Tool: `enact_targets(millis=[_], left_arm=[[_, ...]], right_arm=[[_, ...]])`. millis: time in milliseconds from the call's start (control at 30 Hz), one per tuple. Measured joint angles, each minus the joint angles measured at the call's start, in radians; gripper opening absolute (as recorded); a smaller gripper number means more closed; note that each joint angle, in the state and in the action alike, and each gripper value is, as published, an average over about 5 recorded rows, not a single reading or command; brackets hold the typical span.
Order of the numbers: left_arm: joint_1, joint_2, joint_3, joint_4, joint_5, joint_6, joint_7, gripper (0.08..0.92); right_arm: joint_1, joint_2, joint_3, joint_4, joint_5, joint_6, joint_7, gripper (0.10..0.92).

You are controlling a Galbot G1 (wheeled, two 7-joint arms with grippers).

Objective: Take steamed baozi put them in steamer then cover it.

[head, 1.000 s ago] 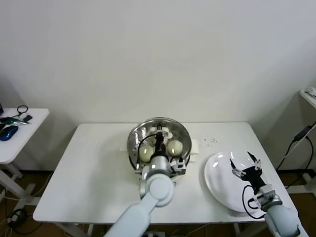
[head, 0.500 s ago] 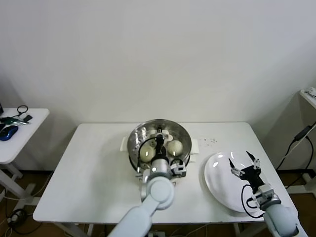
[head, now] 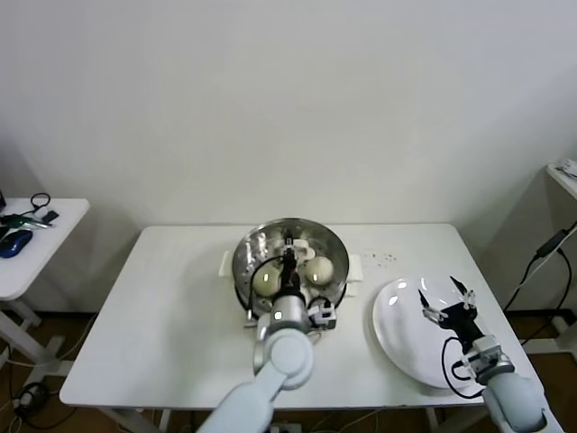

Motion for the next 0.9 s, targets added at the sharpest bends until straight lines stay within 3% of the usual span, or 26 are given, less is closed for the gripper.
enact_targets(millis=[633,900], left_arm=[[0.090,0.091,-0.019,-0.197,-0.134,0.001,-0.013,0.782],[0.171,0.166,-0.062,-0.327,-0.238,0.001,-0.074,0.822]], right_arm=[[-0.005,-0.004,0.017,0.021,0.051,-0.053,-0.004,0.823],[-0.009,-0.002,0.020,0.030,0.059,-0.056,-0.009,0.823]])
